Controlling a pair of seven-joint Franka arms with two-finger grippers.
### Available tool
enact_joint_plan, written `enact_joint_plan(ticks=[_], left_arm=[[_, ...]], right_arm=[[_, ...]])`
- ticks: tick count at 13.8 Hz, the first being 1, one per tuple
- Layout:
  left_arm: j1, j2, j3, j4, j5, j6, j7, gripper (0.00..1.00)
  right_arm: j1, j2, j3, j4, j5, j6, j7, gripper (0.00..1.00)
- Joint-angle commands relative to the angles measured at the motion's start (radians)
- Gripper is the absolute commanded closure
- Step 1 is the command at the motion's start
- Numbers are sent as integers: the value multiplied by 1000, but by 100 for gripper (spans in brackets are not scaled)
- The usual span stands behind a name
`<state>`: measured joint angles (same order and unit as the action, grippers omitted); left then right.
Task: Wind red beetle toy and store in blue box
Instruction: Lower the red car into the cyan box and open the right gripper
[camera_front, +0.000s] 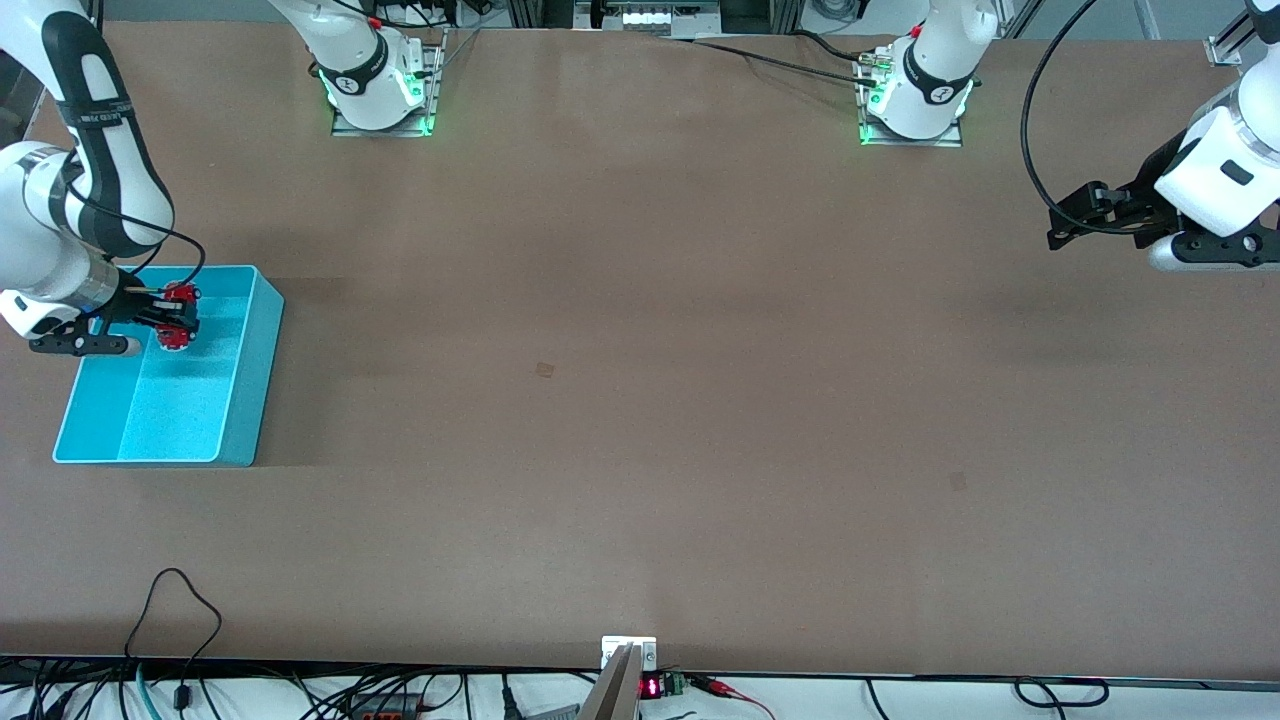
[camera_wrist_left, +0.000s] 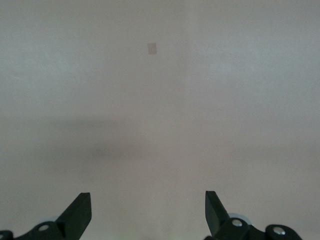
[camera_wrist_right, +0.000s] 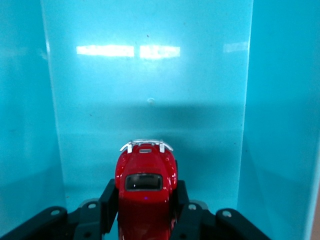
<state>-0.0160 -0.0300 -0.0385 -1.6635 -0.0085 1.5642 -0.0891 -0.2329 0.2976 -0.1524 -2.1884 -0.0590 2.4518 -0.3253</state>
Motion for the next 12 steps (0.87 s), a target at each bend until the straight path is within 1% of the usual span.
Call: enact_joint_plan(ticks=[1, 5, 8, 9, 11, 12], left_arm=[[-10, 15, 11, 34, -7, -26, 20, 0], [-10, 15, 11, 34, -7, -26, 20, 0], [-8, 15, 11, 34, -7, -26, 20, 0], [-8, 15, 11, 34, -7, -26, 20, 0], [-8, 15, 11, 34, -7, -26, 20, 0], [-8, 15, 11, 34, -7, -26, 22, 0]], right_arm=[[10, 27, -21, -14, -5, 35, -6, 100], [4, 74, -22, -19, -5, 49, -35, 100], [3, 84, -22, -17, -5, 56, -41, 100], [3, 90, -22, -16, -4, 58, -41, 96], [4, 94, -22, -13, -4, 58, -41, 83], [4, 94, -22, -13, -4, 58, -41, 70]])
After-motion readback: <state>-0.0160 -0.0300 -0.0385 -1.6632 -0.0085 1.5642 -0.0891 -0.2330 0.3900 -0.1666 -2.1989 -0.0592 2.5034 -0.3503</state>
